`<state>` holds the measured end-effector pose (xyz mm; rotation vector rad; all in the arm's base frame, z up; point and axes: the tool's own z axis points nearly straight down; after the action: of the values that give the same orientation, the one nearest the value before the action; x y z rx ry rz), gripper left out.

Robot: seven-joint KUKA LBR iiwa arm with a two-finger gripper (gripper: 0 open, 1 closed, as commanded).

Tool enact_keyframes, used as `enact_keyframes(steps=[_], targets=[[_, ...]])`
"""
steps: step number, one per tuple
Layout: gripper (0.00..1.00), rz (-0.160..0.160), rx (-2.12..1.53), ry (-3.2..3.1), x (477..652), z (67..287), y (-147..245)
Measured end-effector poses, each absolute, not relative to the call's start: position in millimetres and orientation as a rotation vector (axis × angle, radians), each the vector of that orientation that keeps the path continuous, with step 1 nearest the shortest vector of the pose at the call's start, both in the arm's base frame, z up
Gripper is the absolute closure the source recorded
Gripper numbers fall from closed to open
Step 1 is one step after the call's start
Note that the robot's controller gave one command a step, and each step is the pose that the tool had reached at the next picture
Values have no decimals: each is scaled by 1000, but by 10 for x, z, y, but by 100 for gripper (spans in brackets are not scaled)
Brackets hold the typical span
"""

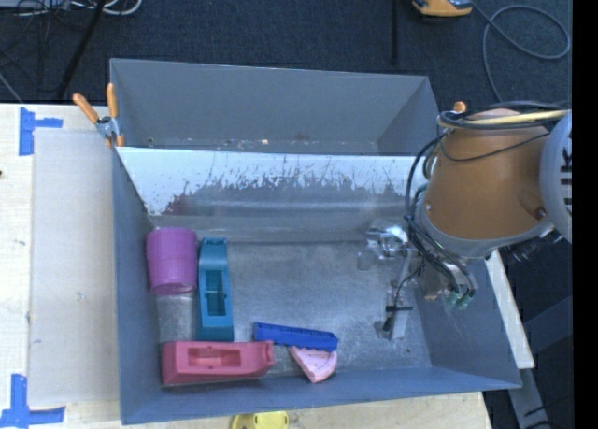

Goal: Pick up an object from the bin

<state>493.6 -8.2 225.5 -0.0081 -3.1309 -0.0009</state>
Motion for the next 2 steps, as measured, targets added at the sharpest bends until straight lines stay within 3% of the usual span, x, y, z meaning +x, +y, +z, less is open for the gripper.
enact_keyframes(steps=[1, 2], targets=[[0, -1, -8, -3139, 4952, 2296, -82], [0, -2, -67, -3144, 5061, 1589, 403]])
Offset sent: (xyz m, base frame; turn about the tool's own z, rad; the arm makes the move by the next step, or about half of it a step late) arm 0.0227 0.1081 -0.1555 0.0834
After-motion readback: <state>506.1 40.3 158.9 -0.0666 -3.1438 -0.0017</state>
